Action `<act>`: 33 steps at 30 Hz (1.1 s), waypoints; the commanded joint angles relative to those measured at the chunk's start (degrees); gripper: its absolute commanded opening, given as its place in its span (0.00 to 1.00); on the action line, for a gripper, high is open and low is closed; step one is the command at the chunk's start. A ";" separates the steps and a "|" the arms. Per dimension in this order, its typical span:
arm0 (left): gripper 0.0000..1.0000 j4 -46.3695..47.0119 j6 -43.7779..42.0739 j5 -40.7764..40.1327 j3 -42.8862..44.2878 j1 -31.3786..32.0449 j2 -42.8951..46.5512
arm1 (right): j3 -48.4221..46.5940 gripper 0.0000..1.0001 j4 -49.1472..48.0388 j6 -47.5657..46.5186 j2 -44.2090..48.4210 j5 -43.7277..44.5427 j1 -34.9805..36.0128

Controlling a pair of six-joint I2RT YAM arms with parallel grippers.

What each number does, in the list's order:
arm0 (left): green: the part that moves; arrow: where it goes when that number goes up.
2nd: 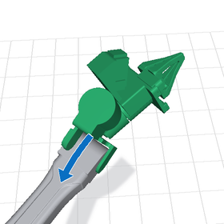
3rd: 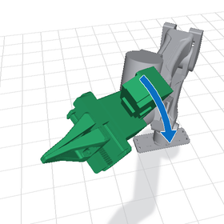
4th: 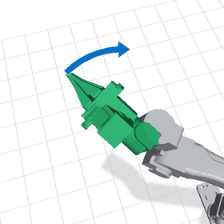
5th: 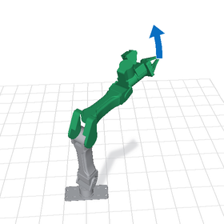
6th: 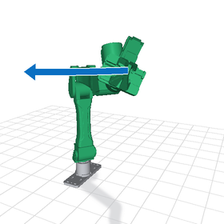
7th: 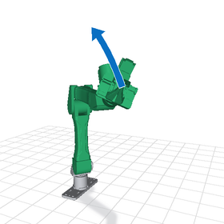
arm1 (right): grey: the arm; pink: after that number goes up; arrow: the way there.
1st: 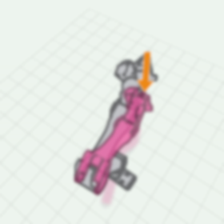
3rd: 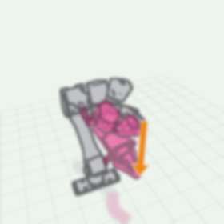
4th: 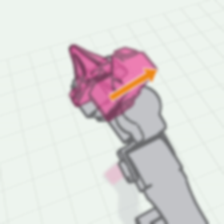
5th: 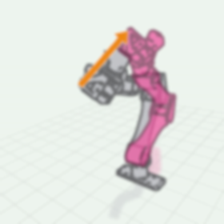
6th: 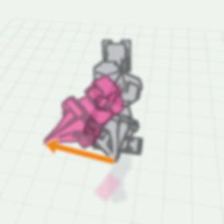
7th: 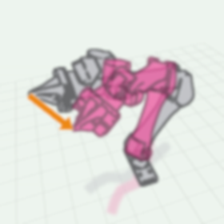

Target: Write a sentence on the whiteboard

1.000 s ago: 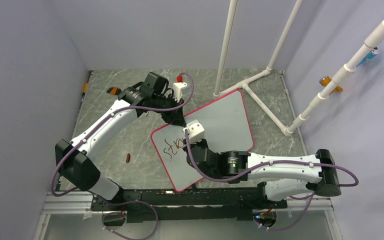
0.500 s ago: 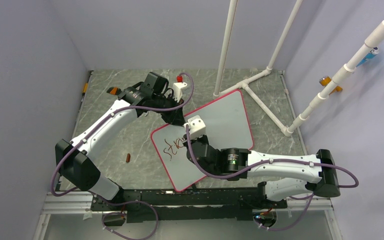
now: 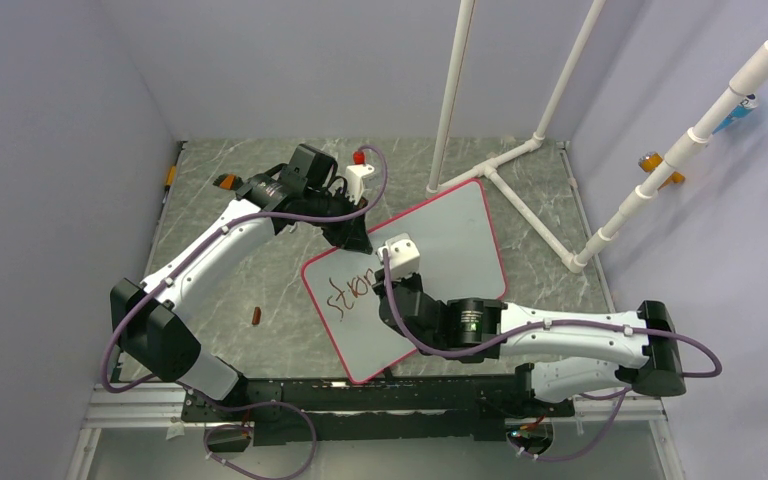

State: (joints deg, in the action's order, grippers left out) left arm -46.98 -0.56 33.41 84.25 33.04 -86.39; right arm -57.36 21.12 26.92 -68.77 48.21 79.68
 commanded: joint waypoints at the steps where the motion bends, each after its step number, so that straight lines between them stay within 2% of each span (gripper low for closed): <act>1: 0.00 3.48 -7.57 -19.74 -0.22 -0.30 1.21 | 2.70 0.00 2.47 2.38 0.69 -2.85 -0.84; 11: 0.00 4.26 -6.61 -18.06 0.52 -0.37 1.65 | 2.93 0.00 1.15 0.33 2.92 -3.71 -0.57; 20: 0.00 3.01 -5.07 -18.97 4.16 -0.28 1.33 | 3.33 0.00 -4.06 -4.38 8.54 -3.21 -0.57; 25: 0.00 4.41 -5.79 -18.28 1.28 -0.30 1.74 | 4.27 0.00 -7.19 -6.81 10.20 -1.84 -0.70; 33: 0.00 6.55 -6.68 -16.99 -2.02 -0.36 3.61 | 2.75 0.00 -8.58 -8.37 7.66 -1.94 -2.88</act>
State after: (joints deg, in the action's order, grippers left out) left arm -46.46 1.61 31.86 83.55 33.87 -84.27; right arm -53.49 15.97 20.27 -60.38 45.15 78.00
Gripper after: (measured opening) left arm 0.072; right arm 0.148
